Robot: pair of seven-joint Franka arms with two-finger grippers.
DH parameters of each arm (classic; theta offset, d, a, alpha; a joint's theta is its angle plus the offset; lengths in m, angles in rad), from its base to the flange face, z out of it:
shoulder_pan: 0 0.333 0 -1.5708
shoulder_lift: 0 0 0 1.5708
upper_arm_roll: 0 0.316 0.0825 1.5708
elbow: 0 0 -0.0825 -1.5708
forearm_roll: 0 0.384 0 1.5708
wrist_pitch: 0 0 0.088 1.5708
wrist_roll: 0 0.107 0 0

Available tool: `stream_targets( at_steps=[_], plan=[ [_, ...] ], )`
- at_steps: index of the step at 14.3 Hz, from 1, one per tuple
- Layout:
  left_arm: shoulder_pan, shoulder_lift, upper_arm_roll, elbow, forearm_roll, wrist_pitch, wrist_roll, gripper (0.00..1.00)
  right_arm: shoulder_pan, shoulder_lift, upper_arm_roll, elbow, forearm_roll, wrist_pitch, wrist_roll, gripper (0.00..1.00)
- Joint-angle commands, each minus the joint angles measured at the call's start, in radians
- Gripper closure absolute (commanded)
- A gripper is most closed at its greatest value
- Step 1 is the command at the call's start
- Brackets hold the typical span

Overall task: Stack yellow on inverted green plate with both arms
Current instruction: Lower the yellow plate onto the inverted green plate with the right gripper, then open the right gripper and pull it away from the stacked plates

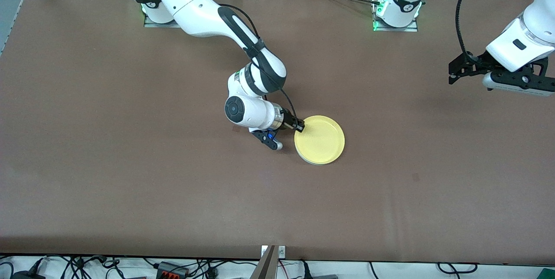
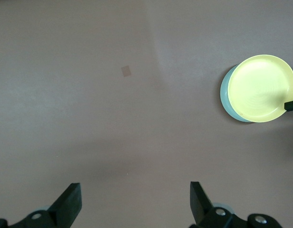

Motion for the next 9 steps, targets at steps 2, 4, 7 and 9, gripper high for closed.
stream_targets(
  at_steps=[2,4,7,9],
  plan=[
    [0.0,-0.006,-0.006,0.014,0.027,-0.021,-0.011,0.0,0.002,0.017,0.007,0.034,0.016,0.007,0.015,1.0],
    [0.0,-0.006,-0.006,0.014,0.027,-0.021,-0.011,0.0,-0.001,0.017,0.005,0.034,0.015,0.007,0.011,0.96],
    [-0.001,-0.006,-0.006,0.014,0.027,-0.021,-0.011,0.0,0.002,0.011,0.002,0.034,0.009,0.001,0.022,0.0],
    [0.0,-0.006,-0.006,0.014,0.027,-0.021,-0.011,0.0,-0.001,-0.012,-0.007,0.034,0.004,-0.009,0.022,0.0]
  ],
)
